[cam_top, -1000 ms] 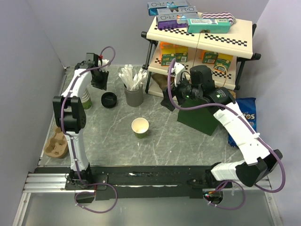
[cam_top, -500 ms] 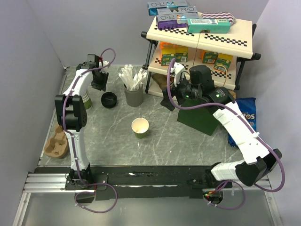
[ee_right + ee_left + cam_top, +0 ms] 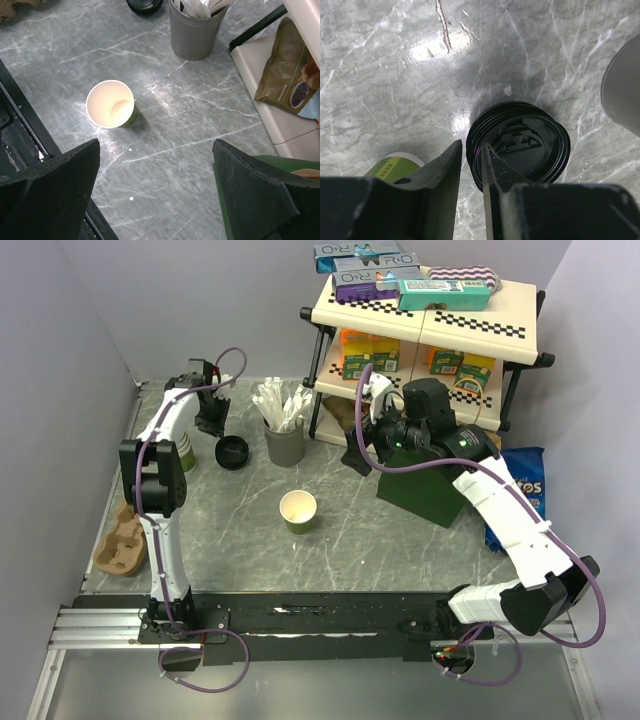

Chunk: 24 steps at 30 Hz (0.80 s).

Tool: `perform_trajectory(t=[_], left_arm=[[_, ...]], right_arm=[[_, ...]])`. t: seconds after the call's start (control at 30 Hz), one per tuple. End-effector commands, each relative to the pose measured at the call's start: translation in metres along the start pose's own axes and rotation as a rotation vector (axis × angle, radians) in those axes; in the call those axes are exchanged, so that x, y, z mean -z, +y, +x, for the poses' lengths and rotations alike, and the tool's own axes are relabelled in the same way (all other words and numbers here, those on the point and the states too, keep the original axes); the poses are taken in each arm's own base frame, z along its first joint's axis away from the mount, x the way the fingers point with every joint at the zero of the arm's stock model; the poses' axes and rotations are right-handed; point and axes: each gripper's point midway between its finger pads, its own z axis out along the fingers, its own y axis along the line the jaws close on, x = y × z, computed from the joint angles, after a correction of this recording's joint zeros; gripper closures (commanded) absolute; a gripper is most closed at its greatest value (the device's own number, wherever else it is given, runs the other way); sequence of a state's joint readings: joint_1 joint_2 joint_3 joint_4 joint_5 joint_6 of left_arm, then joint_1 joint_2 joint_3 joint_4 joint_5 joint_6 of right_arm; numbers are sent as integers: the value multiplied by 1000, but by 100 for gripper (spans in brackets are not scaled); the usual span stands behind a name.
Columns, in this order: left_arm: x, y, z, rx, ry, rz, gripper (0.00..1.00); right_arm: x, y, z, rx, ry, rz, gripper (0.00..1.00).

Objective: Pack the takeout coffee

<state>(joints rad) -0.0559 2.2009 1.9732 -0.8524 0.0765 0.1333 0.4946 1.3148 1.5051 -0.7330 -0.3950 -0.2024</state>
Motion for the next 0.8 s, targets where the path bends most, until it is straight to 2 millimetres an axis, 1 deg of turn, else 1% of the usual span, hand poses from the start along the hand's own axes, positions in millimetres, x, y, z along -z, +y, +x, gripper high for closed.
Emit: perform_trajectory(t=[0.0, 0.23, 0.3, 0.6, 0.7, 0.77], left_arm=[[-5, 2, 5, 19, 21, -15, 73], [-7, 2, 9, 14, 34, -18, 77], [-8, 1, 10, 14, 37, -12, 80], [-5, 2, 11, 8, 38, -18, 84], [-6, 1, 13, 7, 44, -17, 86], [-4, 2, 12, 8, 41, -15, 91]], right_arm=[[3, 1, -14, 7, -36, -14, 0], [0, 1, -11, 4, -29, -18, 0], [-1, 0, -11, 0, -28, -17, 0], [-2, 0, -9, 1, -25, -17, 0], [-3, 0, -8, -1, -24, -19, 0], [-4, 0, -8, -1, -23, -19, 0]])
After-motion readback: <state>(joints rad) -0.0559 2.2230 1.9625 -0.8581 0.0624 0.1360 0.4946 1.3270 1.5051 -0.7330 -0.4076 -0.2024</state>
